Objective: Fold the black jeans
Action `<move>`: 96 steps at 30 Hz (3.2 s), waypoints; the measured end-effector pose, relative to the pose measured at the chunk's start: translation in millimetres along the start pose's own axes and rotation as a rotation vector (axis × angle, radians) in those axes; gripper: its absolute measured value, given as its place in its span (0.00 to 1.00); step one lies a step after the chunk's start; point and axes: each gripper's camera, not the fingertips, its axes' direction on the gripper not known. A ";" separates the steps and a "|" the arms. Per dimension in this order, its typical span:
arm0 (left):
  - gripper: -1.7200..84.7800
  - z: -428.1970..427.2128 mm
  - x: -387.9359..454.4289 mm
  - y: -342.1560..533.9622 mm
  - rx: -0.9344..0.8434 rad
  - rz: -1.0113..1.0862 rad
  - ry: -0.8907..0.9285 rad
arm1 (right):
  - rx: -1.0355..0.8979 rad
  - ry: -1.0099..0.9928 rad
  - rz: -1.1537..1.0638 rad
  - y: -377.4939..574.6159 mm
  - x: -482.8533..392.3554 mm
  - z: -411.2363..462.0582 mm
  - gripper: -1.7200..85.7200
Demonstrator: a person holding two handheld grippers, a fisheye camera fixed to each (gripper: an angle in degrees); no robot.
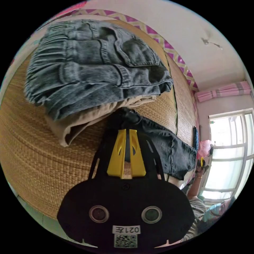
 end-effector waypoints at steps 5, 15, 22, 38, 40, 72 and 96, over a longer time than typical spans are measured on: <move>0.02 -34.0 -23.9 37.6 0.098 0.106 -0.036 | -0.351 0.426 -0.319 -23.7 -97.7 163.0 0.01; 0.12 -74.2 -107.4 83.0 0.220 -0.041 0.199 | -0.084 0.660 -0.310 6.6 -169.4 138.9 0.01; 0.18 -97.2 -126.9 89.8 0.168 -0.174 0.318 | -0.009 0.375 -0.205 88.8 -216.5 35.2 0.01; 0.01 -290.3 -52.6 11.6 0.440 -0.200 0.430 | 0.097 0.138 0.097 217.6 -141.9 -89.6 0.01; 0.01 -364.7 17.0 -2.5 0.478 -0.093 0.382 | 0.083 0.120 0.098 221.2 -131.4 -94.5 0.01; 0.01 -569.5 955.7 83.6 0.418 1.324 -0.891 | 0.154 -0.112 0.085 220.4 -32.2 -199.1 0.01; 0.01 -823.4 986.4 -19.9 0.478 1.258 -0.677 | 0.180 -0.139 0.109 200.2 30.7 -263.4 0.01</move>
